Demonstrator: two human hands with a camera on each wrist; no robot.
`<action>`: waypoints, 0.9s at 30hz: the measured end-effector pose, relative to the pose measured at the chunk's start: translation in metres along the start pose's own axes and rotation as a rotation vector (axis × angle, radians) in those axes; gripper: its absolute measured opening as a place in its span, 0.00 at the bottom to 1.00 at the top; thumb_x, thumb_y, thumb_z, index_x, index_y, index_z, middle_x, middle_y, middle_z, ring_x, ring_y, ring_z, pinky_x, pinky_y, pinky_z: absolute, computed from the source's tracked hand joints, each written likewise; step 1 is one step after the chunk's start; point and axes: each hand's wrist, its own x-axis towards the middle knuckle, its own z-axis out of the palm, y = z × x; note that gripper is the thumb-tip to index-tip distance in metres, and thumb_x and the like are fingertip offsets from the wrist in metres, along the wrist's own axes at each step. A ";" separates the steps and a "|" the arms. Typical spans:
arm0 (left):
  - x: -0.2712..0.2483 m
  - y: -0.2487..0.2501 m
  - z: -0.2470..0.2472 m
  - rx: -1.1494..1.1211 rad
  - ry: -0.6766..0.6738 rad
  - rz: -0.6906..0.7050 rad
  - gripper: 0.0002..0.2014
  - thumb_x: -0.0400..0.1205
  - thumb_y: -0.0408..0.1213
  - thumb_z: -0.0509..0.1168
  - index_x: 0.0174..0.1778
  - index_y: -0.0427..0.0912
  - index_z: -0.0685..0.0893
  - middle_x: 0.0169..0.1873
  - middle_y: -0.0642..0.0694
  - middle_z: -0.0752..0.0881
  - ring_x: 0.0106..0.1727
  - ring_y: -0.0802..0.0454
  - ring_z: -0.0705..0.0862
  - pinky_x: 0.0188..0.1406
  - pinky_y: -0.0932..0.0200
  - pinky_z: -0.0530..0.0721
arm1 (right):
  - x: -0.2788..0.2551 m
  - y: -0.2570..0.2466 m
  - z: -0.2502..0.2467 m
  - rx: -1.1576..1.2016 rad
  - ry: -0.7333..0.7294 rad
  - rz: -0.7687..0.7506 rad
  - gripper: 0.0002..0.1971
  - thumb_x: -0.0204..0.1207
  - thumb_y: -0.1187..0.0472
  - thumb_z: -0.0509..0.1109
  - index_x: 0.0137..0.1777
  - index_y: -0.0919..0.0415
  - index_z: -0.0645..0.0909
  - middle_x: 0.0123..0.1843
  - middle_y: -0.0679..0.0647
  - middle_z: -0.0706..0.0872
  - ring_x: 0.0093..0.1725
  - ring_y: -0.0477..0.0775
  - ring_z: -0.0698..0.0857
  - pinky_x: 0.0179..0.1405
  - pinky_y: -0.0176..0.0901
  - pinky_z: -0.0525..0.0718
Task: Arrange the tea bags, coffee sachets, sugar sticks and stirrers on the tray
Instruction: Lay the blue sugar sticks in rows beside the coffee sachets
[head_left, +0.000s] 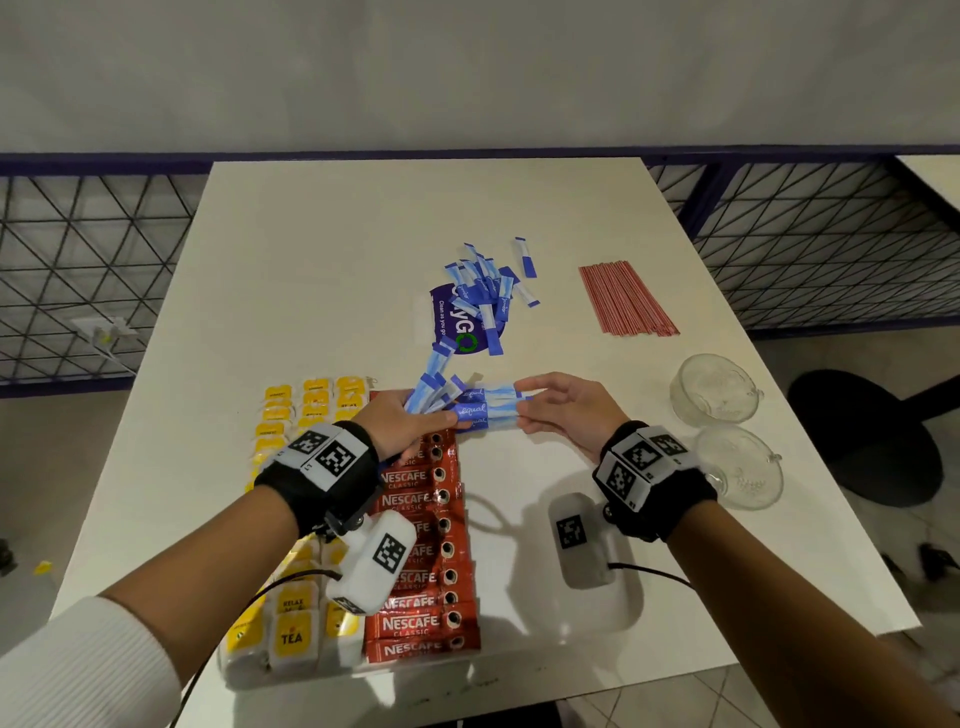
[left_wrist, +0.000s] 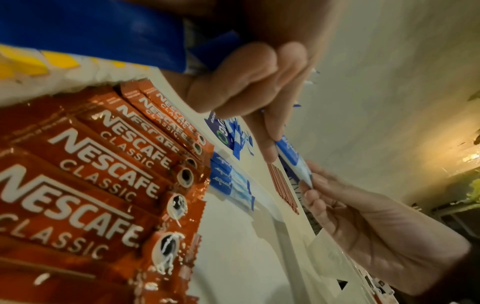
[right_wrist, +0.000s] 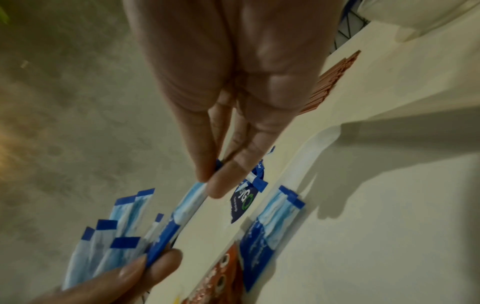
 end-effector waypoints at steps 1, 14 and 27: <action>0.001 0.000 0.001 0.005 -0.003 0.005 0.08 0.79 0.42 0.68 0.38 0.47 0.77 0.09 0.52 0.74 0.10 0.60 0.67 0.21 0.64 0.69 | 0.000 0.002 -0.003 -0.031 0.006 0.021 0.06 0.72 0.78 0.69 0.43 0.67 0.81 0.22 0.53 0.84 0.21 0.44 0.84 0.29 0.29 0.85; 0.014 0.000 0.012 0.409 0.104 0.026 0.16 0.82 0.44 0.63 0.60 0.39 0.81 0.52 0.38 0.85 0.50 0.43 0.81 0.38 0.60 0.73 | 0.014 0.025 -0.011 -0.171 -0.029 0.296 0.10 0.75 0.78 0.67 0.36 0.67 0.73 0.15 0.55 0.80 0.13 0.47 0.76 0.18 0.34 0.79; 0.025 0.003 0.019 0.507 0.088 -0.022 0.12 0.83 0.46 0.61 0.52 0.40 0.80 0.37 0.45 0.80 0.43 0.48 0.78 0.28 0.69 0.67 | 0.040 0.031 -0.006 -0.463 0.007 0.319 0.12 0.70 0.65 0.76 0.34 0.63 0.74 0.27 0.59 0.84 0.20 0.51 0.81 0.33 0.44 0.86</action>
